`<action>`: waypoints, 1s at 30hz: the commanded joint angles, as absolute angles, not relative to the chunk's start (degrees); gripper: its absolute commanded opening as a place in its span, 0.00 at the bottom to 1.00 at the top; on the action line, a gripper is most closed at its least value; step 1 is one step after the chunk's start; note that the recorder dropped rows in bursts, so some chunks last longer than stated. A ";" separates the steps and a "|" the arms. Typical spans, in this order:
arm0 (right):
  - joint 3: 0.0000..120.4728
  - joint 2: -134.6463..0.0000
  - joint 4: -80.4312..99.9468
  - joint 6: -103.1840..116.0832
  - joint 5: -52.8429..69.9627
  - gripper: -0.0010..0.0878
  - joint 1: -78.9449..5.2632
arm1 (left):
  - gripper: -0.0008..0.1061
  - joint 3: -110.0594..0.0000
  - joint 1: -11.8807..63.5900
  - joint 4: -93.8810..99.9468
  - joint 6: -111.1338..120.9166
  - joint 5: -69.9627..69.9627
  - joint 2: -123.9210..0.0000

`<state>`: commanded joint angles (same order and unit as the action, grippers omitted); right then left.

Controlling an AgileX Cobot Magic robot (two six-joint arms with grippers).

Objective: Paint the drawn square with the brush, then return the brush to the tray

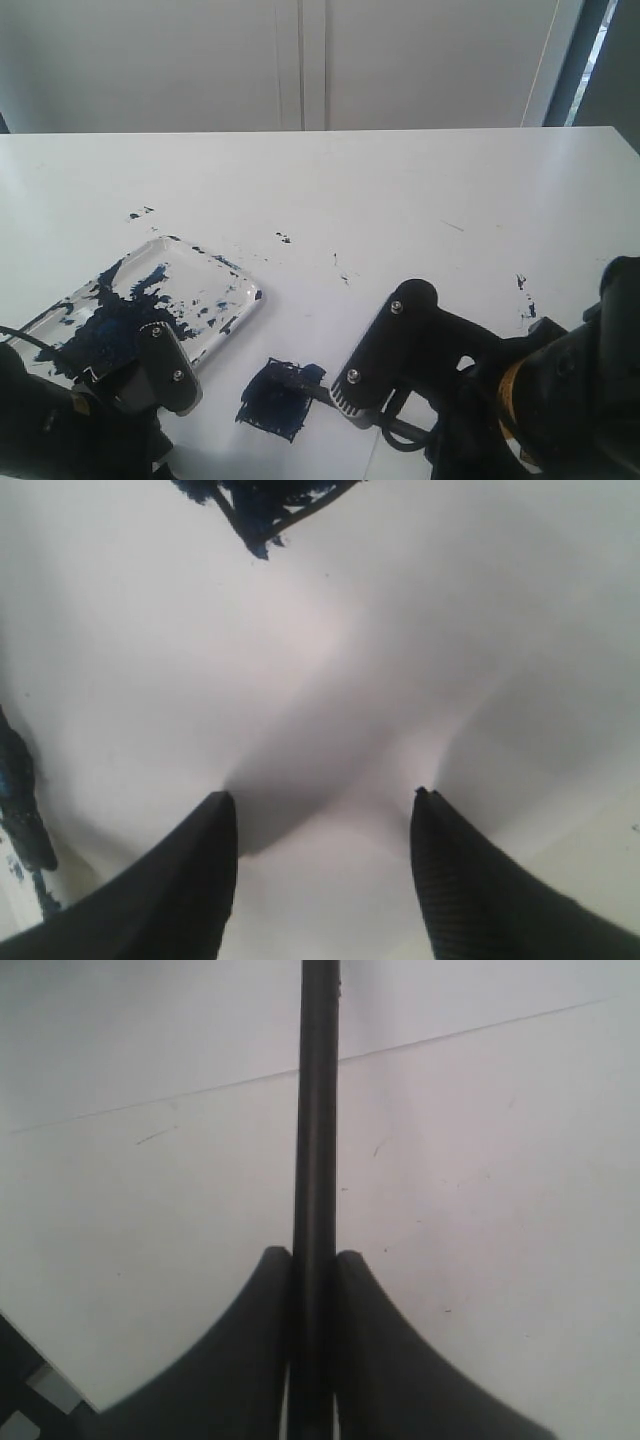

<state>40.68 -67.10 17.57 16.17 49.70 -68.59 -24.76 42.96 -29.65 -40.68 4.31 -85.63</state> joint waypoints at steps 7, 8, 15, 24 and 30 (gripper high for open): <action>40.90 -61.66 17.70 17.21 50.86 0.01 -68.59 | 0.55 -24.76 42.96 -29.65 -40.68 4.31 -85.63; 40.90 -61.25 17.59 17.21 51.71 0.01 -68.59 | 0.55 -24.76 42.96 -29.65 -40.68 4.31 -85.63; 39.50 -61.53 15.51 17.11 54.98 0.01 -68.59 | 0.55 -24.76 42.96 -29.65 -40.68 4.31 -85.63; 38.60 -61.53 15.26 17.11 49.79 0.01 -68.59 | 0.55 -24.76 42.96 -29.65 -40.68 4.31 -85.63; 38.60 -61.63 15.26 17.11 47.11 0.01 -68.59 | 0.55 -24.76 42.96 -29.65 -40.68 4.43 -85.63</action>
